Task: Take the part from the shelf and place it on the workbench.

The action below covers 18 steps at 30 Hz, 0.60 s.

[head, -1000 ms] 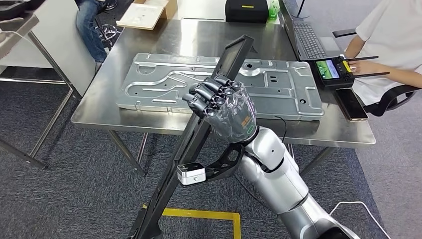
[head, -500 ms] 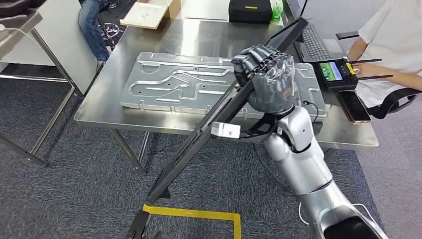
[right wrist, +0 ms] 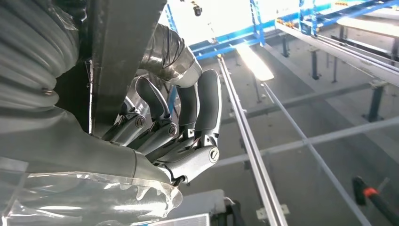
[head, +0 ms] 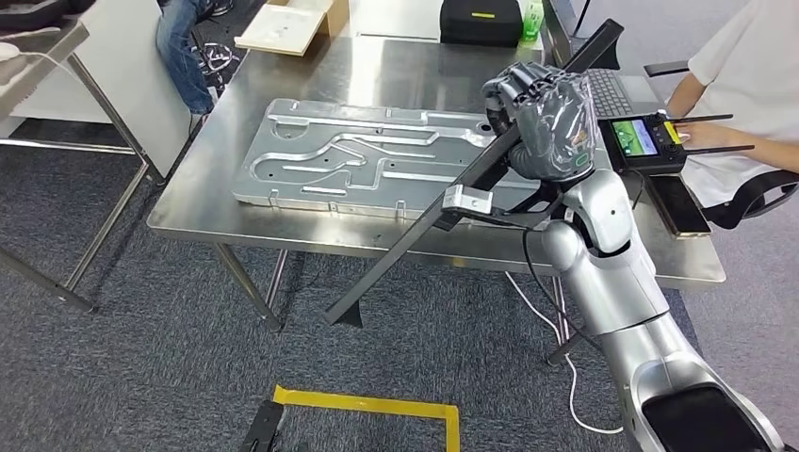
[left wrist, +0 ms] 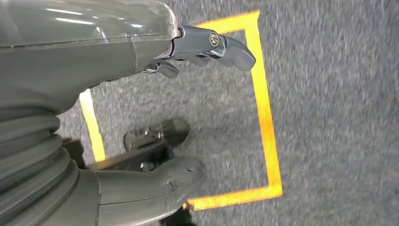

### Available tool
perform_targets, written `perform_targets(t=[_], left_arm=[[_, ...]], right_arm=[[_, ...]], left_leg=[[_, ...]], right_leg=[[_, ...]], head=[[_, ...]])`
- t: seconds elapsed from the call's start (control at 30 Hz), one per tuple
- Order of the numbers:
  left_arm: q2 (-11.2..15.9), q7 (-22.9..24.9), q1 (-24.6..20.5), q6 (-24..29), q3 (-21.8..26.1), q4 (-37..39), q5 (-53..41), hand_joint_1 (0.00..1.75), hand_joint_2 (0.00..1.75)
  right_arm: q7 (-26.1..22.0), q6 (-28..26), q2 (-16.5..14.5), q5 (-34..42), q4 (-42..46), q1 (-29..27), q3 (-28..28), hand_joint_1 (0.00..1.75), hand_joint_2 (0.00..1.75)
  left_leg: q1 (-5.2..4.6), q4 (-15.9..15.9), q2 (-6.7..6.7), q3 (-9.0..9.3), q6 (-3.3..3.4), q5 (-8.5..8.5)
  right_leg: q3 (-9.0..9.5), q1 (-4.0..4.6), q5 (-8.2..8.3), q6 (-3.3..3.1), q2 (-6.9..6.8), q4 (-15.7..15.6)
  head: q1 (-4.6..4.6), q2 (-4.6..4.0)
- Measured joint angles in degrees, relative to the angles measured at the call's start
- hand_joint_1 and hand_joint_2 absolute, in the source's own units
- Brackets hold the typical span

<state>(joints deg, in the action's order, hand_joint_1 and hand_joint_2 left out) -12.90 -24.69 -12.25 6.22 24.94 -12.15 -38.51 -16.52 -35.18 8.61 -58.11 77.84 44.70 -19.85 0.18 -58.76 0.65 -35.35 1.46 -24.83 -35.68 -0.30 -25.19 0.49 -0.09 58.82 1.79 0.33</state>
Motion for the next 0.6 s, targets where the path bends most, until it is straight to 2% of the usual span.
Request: perform_targets(t=[0.07,0.1,0.13,0.2,0.23,0.27,0.3,0.37,0.4,0.43,0.53,0.6], left_arm=[[0.0,-0.1,0.1,-0.1,0.0,0.0,-0.3,0.0,1.75],[0.0,-0.1,0.1,-0.1,0.0,0.0,-0.4,0.0,1.75],[0.0,-0.1,0.2,-0.1,0.0,0.0,-0.5,0.0,1.75],[0.0,-0.1,0.3,-0.1,0.0,0.0,-0.6,0.0,1.75],[0.0,-0.1,0.5,-0.1,0.0,0.0,-0.7,0.0,1.75],[0.0,-0.1,0.6,-0.1,0.0,0.0,-0.7,0.0,1.75],[0.0,-0.1,0.6,-0.1,0.0,0.0,-0.7,0.0,1.75],[0.0,-0.1,0.7,-0.1,0.0,0.0,-0.7,0.0,1.75],[0.0,-0.1,0.7,-0.1,0.0,0.0,-0.7,0.0,1.75],[0.0,-0.1,0.6,-0.1,0.0,0.0,-0.7,0.0,1.75],[0.0,-0.1,0.5,-0.2,0.0,0.0,-0.7,0.0,1.75],[0.0,-0.1,0.5,-0.2,0.0,0.0,-0.8,0.0,1.75]], right_arm=[[0.2,0.0,0.1,0.0,-0.3,0.2,0.0,1.75,1.75],[0.3,0.0,0.2,0.0,-0.4,0.3,0.0,1.75,1.75],[0.3,0.0,0.3,0.0,-0.5,0.4,0.0,1.75,1.75],[0.4,-0.1,0.4,0.0,-0.8,0.5,0.0,1.75,1.75],[0.4,-0.1,0.4,0.0,-1.0,0.4,0.0,1.75,1.75],[0.4,-0.1,0.4,0.0,-1.2,0.4,0.0,1.75,1.75],[0.4,-0.1,0.4,0.0,-1.3,0.4,0.0,1.75,1.75],[0.4,-0.1,0.4,0.0,-1.4,0.4,0.0,1.75,1.75],[0.4,-0.1,0.4,0.0,-1.5,0.4,0.0,1.75,1.75],[0.5,-0.1,0.4,0.1,-1.5,0.4,0.0,1.75,1.75],[0.5,-0.1,0.4,0.1,-1.6,0.4,0.0,1.75,1.75],[0.5,-0.2,0.5,0.1,-1.7,0.5,0.0,1.75,1.75]], left_leg=[[0.06,-0.8,-0.11,-0.19,-0.71,-0.69],[0.11,-2.6,-0.17,-0.96,-1.06,-1.6],[0.25,-5.6,-0.24,-2.39,-1.33,-2.82],[0.39,-13.2,-0.28,-6.65,-1.76,-5.53],[0.43,-15.8,-0.28,-8.37,-1.87,-5.85],[0.43,-16.4,-0.29,-9.18,-1.9,-5.07],[0.43,-14.5,-0.3,-8.72,-1.8,-3.07],[0.28,-6.8,-0.34,-5.55,-1.21,1.72],[0.1,-3.2,-0.39,-3.94,-0.81,2.95],[-0.1,-1.1,-0.44,-2.9,-0.42,3.26],[-0.19,0.7,-0.39,-1.41,0.68,2.03],[0.09,1.4,-0.26,0.26,1.34,1.35]], right_leg=[[0.52,-0.28,-0.25,-0.7,-0.07,-0.4],[0.91,-0.44,-0.37,-1.07,-0.12,-0.5],[1.31,-0.46,-0.57,-1.38,-0.18,-0.6],[1.98,-0.38,-1.18,-1.76,-0.2,-0.5],[2.37,-0.35,-1.56,-1.79,-0.16,-0.5],[2.86,-0.34,-2.0,-1.73,-0.11,-0.4],[3.49,-0.34,-2.5,-1.63,-0.06,-0.4],[4.86,-0.32,-3.62,-1.31,-0.03,-0.4],[5.34,-0.25,-4.11,-1.05,-0.02,-0.4],[5.65,-0.24,-4.47,-0.76,-0.03,-0.6],[5.99,-0.23,-4.27,0.27,-0.06,0.0],[4.26,-0.32,-3.72,0.75,-0.05,3.8]], head=[[0.02,0.0],[0.02,0.0],[0.03,0.0],[0.03,0.0],[0.04,0.0],[0.04,0.0],[0.04,0.0],[0.03,0.0],[0.03,0.0],[0.02,0.0],[0.02,0.0],[-0.03,0.0]])
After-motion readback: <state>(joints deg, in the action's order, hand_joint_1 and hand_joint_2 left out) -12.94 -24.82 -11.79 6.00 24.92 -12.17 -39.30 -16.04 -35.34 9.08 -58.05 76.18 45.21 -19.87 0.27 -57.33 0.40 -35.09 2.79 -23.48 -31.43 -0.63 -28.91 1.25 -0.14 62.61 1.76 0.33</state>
